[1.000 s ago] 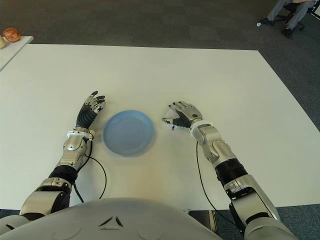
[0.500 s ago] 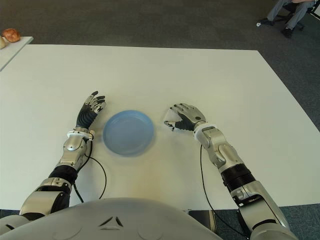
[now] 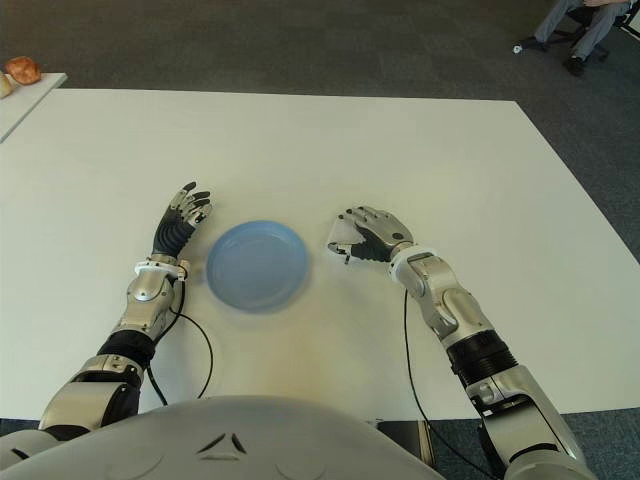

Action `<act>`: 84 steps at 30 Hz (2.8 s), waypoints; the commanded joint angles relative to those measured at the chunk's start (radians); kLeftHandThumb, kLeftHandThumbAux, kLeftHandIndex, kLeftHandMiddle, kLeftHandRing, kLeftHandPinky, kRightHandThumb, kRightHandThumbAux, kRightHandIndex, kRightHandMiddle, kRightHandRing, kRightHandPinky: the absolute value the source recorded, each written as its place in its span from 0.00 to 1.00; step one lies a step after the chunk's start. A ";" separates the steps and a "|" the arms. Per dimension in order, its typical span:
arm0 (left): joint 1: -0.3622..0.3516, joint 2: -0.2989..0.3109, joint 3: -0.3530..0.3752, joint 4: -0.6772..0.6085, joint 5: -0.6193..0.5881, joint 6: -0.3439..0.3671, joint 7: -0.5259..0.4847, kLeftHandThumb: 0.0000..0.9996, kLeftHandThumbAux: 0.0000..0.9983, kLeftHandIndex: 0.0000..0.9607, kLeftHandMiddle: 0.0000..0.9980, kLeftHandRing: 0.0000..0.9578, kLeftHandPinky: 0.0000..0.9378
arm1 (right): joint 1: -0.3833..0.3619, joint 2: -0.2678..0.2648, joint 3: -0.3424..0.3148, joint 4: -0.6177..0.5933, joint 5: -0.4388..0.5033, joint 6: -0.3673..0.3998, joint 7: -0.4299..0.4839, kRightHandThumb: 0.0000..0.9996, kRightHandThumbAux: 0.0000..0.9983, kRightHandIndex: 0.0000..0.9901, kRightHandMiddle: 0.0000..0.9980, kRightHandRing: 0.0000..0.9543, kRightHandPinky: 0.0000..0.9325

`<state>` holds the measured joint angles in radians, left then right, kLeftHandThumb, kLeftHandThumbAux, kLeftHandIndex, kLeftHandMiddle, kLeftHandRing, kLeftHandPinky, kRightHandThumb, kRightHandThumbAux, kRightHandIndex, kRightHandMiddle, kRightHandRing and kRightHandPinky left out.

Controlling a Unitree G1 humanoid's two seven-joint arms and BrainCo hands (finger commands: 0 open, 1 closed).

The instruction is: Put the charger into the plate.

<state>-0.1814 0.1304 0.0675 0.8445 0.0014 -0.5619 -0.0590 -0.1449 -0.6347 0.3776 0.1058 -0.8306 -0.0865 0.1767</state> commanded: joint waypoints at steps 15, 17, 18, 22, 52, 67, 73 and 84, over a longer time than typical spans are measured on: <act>0.052 -0.009 -0.013 0.061 0.008 0.040 -0.015 0.00 0.53 0.07 0.21 0.20 0.19 | 0.035 -0.013 -0.017 0.002 0.026 -0.028 0.012 0.33 0.10 0.00 0.00 0.00 0.00; 0.052 -0.009 -0.012 0.061 0.006 0.035 -0.016 0.00 0.53 0.08 0.21 0.20 0.19 | 0.034 -0.013 -0.016 0.004 0.025 -0.028 0.013 0.33 0.10 0.00 0.00 0.00 0.00; 0.053 -0.010 -0.012 0.060 0.006 0.032 -0.016 0.00 0.53 0.08 0.21 0.20 0.19 | 0.034 -0.013 -0.016 0.005 0.024 -0.029 0.013 0.33 0.10 0.00 0.00 0.00 0.00; 0.052 -0.010 -0.012 0.060 0.005 0.030 -0.016 0.00 0.53 0.09 0.21 0.21 0.22 | 0.032 -0.014 -0.012 0.014 0.020 -0.029 0.012 0.33 0.10 0.00 0.00 0.00 0.00; 0.066 -0.012 -0.014 0.032 0.004 0.053 -0.016 0.00 0.54 0.08 0.21 0.20 0.20 | 0.018 -0.012 0.011 0.063 -0.024 -0.038 -0.036 0.34 0.10 0.00 0.00 0.00 0.00; 0.072 -0.013 -0.011 0.024 -0.001 0.058 -0.019 0.00 0.54 0.07 0.21 0.21 0.20 | 0.008 -0.005 0.027 0.102 -0.056 -0.036 -0.080 0.33 0.10 0.00 0.00 0.00 0.00; 0.076 -0.013 -0.011 0.021 -0.002 0.049 -0.021 0.00 0.54 0.08 0.22 0.22 0.20 | 0.007 -0.003 0.037 0.116 -0.073 -0.034 -0.099 0.32 0.10 0.00 0.00 0.00 0.00; 0.081 -0.012 -0.013 0.014 0.000 0.045 -0.020 0.00 0.53 0.08 0.22 0.22 0.20 | 0.007 -0.002 0.051 0.127 -0.087 -0.034 -0.131 0.33 0.09 0.00 0.00 0.00 0.00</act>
<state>-0.1626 0.1346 0.0639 0.8197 -0.0005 -0.5593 -0.0601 -0.1351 -0.6429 0.4147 0.2183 -0.9019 -0.1178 0.0465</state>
